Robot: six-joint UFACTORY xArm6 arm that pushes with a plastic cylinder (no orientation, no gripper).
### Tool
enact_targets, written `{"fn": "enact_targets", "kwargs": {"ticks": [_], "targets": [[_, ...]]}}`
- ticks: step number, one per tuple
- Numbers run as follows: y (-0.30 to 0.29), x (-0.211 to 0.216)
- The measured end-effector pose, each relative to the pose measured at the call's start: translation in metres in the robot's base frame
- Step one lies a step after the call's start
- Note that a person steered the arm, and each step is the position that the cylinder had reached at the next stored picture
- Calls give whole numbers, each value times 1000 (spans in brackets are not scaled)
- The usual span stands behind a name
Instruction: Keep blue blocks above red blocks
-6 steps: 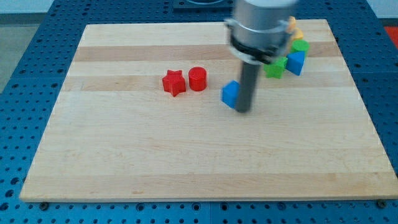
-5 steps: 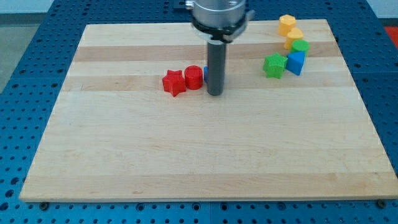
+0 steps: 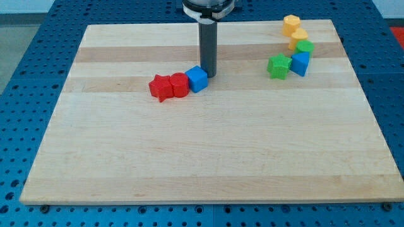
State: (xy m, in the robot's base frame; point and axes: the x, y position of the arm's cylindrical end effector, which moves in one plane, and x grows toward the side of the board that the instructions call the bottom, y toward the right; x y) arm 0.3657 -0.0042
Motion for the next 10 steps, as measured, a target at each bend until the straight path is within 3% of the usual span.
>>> {"fn": "enact_targets", "kwargs": {"ticks": [2,5,6,7,10], "targets": [[116,29],[167,-14],[167,-1],[171,56],[239,53]]}}
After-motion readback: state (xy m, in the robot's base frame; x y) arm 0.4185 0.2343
